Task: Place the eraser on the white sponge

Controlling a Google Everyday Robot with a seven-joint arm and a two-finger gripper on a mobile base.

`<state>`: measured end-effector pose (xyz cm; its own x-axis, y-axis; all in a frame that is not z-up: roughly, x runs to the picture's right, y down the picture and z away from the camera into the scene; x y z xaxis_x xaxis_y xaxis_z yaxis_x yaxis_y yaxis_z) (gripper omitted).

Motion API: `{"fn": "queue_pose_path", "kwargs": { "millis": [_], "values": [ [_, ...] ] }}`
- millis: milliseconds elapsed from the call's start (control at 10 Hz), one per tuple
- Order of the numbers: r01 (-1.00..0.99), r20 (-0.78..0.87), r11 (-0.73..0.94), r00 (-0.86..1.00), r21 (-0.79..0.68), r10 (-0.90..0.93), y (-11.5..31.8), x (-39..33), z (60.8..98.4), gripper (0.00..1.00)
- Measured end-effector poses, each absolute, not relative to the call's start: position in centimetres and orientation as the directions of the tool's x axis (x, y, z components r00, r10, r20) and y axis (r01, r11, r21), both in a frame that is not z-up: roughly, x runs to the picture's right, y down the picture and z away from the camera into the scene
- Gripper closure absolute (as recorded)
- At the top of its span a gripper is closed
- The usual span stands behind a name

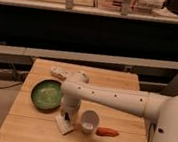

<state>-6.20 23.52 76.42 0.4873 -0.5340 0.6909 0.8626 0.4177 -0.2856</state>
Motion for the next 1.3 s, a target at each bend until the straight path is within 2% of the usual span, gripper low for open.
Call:
{"fn": "queue_pose_path", "kwargs": {
  "millis": [600,900,1300],
  "values": [
    [0.87,0.696,0.406,0.474,-0.278,-0.54,23.71,-6.05,76.52,1.0],
    [0.874,0.698,0.4,0.468,-0.276,-0.542,23.8,-5.89,76.49,0.94],
    [0.88,0.701,0.39,0.459,-0.271,-0.546,24.0,-5.71,76.55,0.94]
  ]
}}
